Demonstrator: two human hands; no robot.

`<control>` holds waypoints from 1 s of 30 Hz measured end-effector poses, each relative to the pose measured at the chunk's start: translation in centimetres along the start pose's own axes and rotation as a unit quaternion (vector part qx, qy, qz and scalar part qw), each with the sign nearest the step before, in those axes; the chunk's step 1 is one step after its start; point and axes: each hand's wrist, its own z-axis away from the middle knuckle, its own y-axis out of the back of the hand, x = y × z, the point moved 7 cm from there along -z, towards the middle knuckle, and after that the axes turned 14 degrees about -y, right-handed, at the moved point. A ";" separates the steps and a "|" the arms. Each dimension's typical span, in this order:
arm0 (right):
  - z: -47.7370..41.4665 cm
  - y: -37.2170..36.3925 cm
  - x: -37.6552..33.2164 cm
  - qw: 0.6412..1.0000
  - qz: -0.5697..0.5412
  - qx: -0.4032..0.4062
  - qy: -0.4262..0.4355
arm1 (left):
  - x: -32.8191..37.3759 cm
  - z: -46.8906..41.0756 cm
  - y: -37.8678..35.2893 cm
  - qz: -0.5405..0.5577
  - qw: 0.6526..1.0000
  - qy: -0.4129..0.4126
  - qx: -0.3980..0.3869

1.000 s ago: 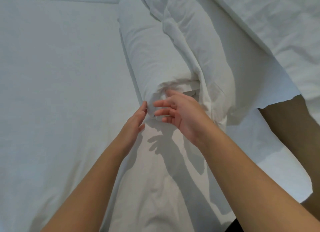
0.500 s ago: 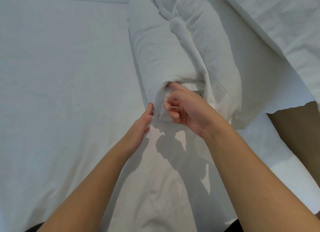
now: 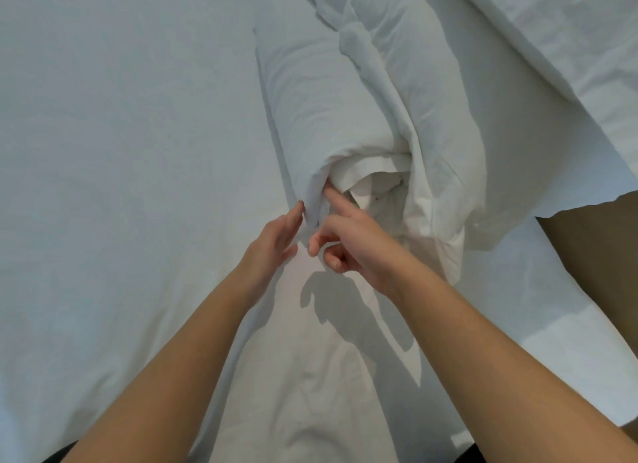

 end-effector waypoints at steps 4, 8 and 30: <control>-2.6 -0.7 4.0 0.995 0.058 0.039 -0.069 | 0.4 -1.1 0.1 0.026 1.000 -0.010 0.010; -4.1 -0.7 6.1 0.991 0.069 0.057 -0.104 | 2.2 -3.7 -0.7 0.065 0.996 -0.040 0.044; -4.8 0.0 7.5 0.982 0.125 0.033 -0.137 | 3.7 -10.8 -1.3 -0.123 0.977 -0.046 0.168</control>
